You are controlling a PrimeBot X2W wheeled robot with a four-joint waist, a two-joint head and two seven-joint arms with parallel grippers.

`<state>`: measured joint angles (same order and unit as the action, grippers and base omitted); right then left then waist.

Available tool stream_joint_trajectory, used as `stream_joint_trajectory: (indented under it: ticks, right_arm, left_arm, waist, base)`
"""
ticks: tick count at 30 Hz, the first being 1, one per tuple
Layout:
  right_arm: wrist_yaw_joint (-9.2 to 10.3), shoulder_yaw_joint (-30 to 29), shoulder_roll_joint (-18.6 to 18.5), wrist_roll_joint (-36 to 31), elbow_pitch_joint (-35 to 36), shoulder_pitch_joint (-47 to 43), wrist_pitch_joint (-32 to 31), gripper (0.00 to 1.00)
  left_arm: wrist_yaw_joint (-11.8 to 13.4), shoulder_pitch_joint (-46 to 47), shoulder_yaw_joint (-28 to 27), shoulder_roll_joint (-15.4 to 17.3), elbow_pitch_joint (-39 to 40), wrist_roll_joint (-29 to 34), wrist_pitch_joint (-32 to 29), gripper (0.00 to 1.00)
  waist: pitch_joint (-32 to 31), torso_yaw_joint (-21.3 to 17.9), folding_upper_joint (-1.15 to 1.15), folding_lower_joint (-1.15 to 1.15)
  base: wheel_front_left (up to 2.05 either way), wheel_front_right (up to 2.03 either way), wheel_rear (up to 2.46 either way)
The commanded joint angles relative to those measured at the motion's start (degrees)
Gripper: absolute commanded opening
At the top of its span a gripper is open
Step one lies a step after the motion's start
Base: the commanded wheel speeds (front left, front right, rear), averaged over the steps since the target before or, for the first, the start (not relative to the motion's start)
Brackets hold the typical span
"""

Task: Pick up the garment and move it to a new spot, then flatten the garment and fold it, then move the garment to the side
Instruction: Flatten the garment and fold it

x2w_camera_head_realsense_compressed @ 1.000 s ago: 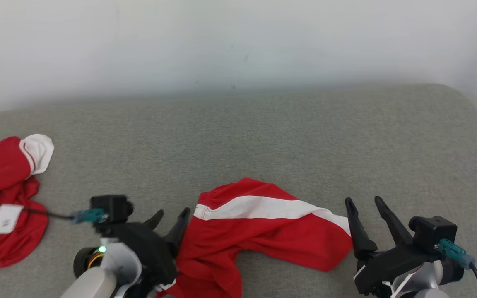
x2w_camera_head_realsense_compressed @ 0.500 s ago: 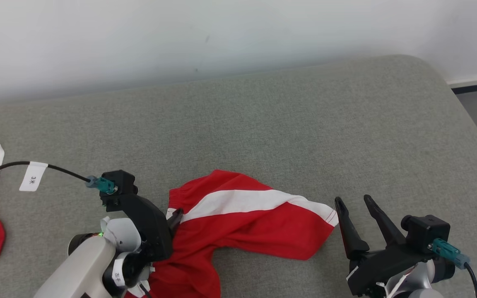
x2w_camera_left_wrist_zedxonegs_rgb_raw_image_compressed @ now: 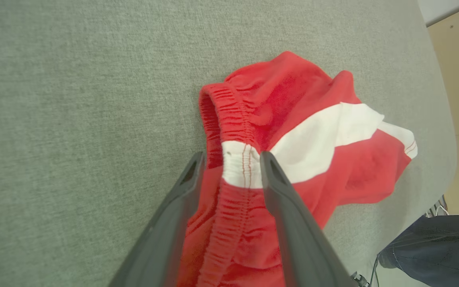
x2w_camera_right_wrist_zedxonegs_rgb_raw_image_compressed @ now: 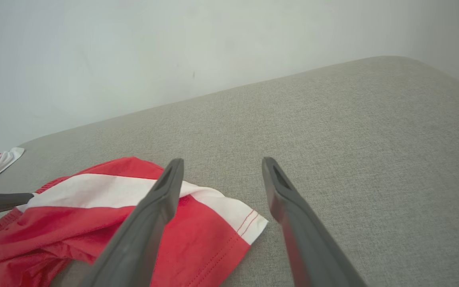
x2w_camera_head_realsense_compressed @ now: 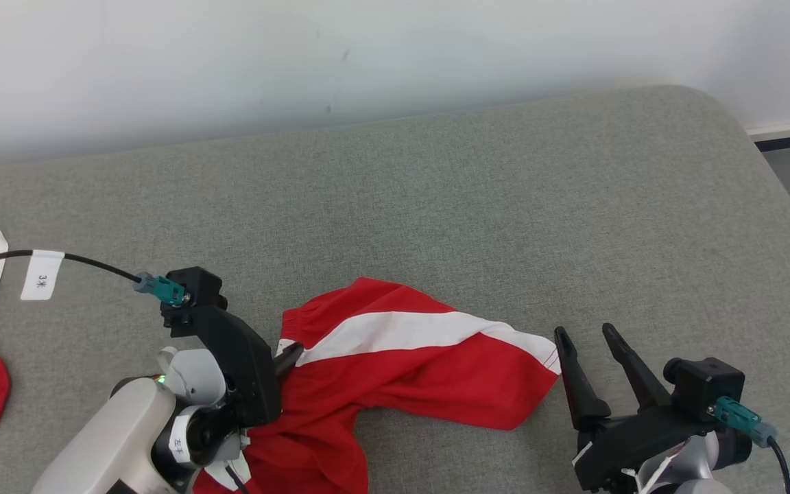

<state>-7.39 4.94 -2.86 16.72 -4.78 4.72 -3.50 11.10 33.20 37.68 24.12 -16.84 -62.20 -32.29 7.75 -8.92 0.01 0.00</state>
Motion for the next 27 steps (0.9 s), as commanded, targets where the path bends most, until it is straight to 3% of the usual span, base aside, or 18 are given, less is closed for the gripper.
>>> stream_joint_trajectory:
  ticks: [1, 3, 7, 8, 9, 14, 21, 27]
  right_arm:
    - [-0.20, 0.23, -0.04, 0.02, -0.13, 0.50, 0.33, 1.00]
    - [-0.20, 0.47, -0.04, 0.13, -0.22, 0.92, 0.29, 1.00]
    - [-0.20, 0.70, -0.04, 0.03, -0.35, 1.12, 0.42, 1.00]
    - [-0.20, 0.59, -0.04, -0.07, -0.36, 1.07, 0.46, 1.00]
    - [-0.20, 0.37, -0.05, -0.22, -0.37, 1.09, 0.48, 1.00]
    - [-0.20, -2.88, -0.08, -1.58, 0.06, 0.47, -2.25, 1.00]
    - [-0.20, -9.68, -0.02, -5.78, 1.60, 0.40, -14.12, 1.00]
    - [-0.20, -10.41, -0.03, -6.92, 1.76, 2.14, -20.47, 1.00]
  left_arm:
    - [-0.08, 0.72, 0.00, -0.20, 0.05, -0.22, -0.06, 0.69]
    - [-0.27, 0.93, 0.15, -0.66, -0.57, -0.36, -0.44, 0.62]
    - [-0.20, 1.32, 0.46, -1.07, -2.06, -0.02, -0.52, 0.38]
    - [-0.21, 1.43, 0.54, -1.11, -2.24, 0.22, -0.31, 0.24]
    - [-0.29, 1.70, 0.64, -1.09, -2.33, 0.52, -0.05, 0.00]
    - [0.54, 1.21, 0.95, -0.56, -1.68, 1.98, 1.97, 0.00]
    - [2.46, -1.97, 1.63, -2.11, 2.78, 3.78, 5.94, 0.00]
    - [2.30, -2.80, 2.26, -3.79, 4.43, 4.09, 7.50, 0.00]
  waist:
    - [0.11, -0.02, -0.01, 0.00]
    - [0.36, -0.18, -0.01, 0.00]
    - [0.78, -0.70, -0.01, 0.00]
    - [0.85, -0.79, -0.01, 0.00]
    - [0.93, -0.84, -0.01, 0.00]
    - [1.31, -0.13, -0.01, 0.00]
    - [2.82, 3.27, -0.01, 0.00]
    - [4.13, 5.97, -0.01, 0.00]
  base:
    - [0.00, 0.00, 0.00]
    - [0.00, 0.00, 0.00]
    - [0.00, 0.00, 0.00]
    - [0.00, 0.00, 0.00]
    - [0.00, 0.00, 0.00]
    - [0.00, 0.00, 0.00]
    - [0.00, 0.00, 0.00]
    - [0.00, 0.00, 0.00]
